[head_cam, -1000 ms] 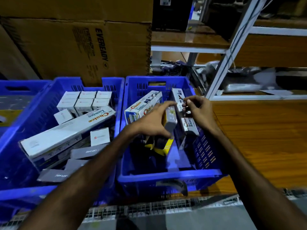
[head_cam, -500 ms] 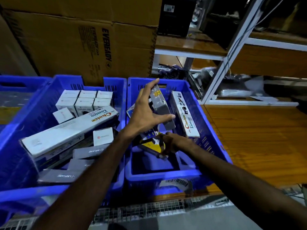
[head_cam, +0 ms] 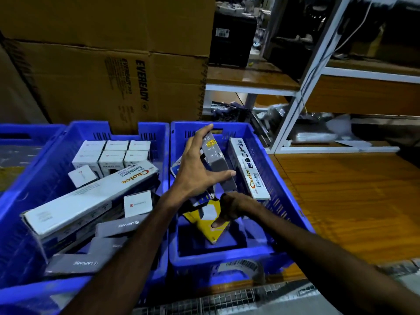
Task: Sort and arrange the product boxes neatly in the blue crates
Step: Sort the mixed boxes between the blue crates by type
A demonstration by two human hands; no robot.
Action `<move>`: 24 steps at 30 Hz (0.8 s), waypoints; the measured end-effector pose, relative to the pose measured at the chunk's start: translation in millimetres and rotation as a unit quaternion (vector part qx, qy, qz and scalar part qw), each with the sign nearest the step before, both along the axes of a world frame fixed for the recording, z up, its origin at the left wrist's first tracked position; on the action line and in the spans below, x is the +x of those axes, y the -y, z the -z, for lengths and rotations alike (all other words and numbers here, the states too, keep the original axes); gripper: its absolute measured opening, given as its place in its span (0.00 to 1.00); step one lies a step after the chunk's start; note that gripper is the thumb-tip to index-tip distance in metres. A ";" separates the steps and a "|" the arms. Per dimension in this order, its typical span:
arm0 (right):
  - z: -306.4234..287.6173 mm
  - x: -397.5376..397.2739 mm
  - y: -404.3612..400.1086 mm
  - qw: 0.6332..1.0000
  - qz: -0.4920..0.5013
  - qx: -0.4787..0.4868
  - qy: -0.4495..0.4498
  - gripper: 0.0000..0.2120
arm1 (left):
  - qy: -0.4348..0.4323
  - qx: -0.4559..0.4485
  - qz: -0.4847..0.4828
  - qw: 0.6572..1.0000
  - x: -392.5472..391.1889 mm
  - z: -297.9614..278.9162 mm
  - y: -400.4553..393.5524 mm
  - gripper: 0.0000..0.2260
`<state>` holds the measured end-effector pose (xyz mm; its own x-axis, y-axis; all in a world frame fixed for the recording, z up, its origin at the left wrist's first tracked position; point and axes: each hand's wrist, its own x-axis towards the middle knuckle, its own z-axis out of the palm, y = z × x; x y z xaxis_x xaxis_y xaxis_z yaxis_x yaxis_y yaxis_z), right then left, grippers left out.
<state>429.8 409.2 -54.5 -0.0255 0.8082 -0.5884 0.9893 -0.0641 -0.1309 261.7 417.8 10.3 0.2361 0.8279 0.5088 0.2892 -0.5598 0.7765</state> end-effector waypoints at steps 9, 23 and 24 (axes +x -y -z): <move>-53.5 30.1 25.4 0.987 0.082 0.086 -0.105 0.28 | 0.029 -0.006 -0.009 1.000 -3.9 -6.2 1.2 0.51; -106.1 70.2 45.4 0.870 0.225 0.349 -0.266 0.26 | 0.060 -0.012 -0.014 0.998 -24.4 -14.9 7.1 0.51; -97.5 63.8 44.8 0.854 0.229 0.347 -0.313 0.28 | 0.068 -0.015 -0.021 0.997 -30.7 -16.0 6.8 0.51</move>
